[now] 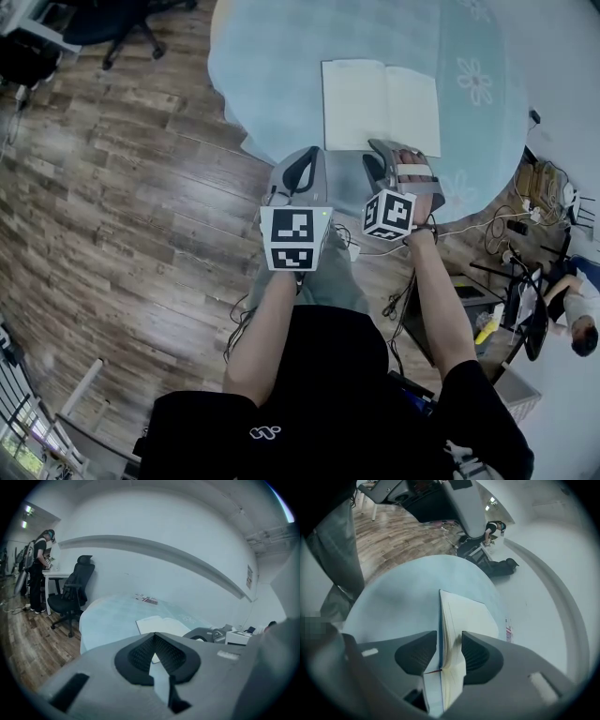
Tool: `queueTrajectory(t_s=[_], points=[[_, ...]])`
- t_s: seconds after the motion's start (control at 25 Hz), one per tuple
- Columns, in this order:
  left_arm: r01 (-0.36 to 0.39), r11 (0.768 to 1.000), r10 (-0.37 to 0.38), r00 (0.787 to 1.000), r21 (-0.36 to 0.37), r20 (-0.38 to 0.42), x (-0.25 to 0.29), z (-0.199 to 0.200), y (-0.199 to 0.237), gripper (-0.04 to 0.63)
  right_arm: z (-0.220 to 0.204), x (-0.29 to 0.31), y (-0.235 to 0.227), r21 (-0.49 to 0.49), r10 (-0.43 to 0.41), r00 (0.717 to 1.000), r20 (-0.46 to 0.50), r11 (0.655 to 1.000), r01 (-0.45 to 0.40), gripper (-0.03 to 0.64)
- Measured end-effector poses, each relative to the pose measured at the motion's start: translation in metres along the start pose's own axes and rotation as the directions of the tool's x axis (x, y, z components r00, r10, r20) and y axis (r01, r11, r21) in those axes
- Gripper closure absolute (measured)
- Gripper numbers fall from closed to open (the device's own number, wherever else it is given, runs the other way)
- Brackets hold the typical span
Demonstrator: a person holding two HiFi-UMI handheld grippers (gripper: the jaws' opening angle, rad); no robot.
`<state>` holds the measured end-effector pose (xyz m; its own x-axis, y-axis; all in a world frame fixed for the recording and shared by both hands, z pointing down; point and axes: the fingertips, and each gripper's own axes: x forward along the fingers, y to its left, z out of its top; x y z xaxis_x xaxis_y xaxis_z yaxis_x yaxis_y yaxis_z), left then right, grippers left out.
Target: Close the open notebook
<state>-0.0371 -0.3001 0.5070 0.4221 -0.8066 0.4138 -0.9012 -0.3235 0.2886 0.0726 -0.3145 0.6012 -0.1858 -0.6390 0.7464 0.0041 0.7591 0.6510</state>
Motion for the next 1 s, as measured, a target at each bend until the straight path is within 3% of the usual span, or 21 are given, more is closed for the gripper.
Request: queueTrajectory(t_s=[0.2,0.36,0.44,0.56,0.68,0.76,0.84,1.0], points=[[-0.002,1.0,0.002,1.0,-0.004,-0.009,0.005,-0.003,0.001,0.592,0.002,0.009,-0.002,-0.071,-0.013,1.0,-0.015,0.997,0.012,0.46],[0.0,1.0,0.0,1.0,-0.014,-0.01,0.007,-0.001,0.001,0.592,0.003,0.012,-0.003,-0.066,-0.015,1.0,-0.017,0.998,0.014,0.482],[0.005,1.0,-0.005,1.0,-0.008,-0.009,0.008,0.0,-0.001,0.592,0.003,0.011,0.001,-0.032,-0.004,1.0,-0.005,0.999,0.004,0.542],[0.014,1.0,-0.014,1.0,-0.002,-0.009,0.009,0.003,-0.003,0.592,0.002,0.011,0.003,0.049,0.034,0.999,0.021,0.998,-0.035,0.56],[0.016,1.0,-0.016,1.0,-0.002,-0.001,0.011,0.007,-0.003,0.592,0.005,0.009,-0.002,0.206,0.051,0.996,0.071,0.976,-0.065,0.58],[0.02,1.0,-0.02,1.0,-0.003,0.003,0.012,0.01,-0.006,0.592,0.006,0.006,-0.008,0.337,0.035,0.993,0.11,0.939,-0.071,0.586],[0.028,1.0,-0.028,1.0,0.002,0.005,0.013,0.012,-0.008,0.592,0.006,0.001,-0.015,0.486,0.008,0.988,0.155,0.87,-0.084,0.592],[0.039,0.999,-0.039,0.999,0.012,0.01,0.013,0.015,-0.012,0.592,0.007,-0.009,-0.032,0.751,-0.089,0.966,0.243,0.648,-0.13,0.595]])
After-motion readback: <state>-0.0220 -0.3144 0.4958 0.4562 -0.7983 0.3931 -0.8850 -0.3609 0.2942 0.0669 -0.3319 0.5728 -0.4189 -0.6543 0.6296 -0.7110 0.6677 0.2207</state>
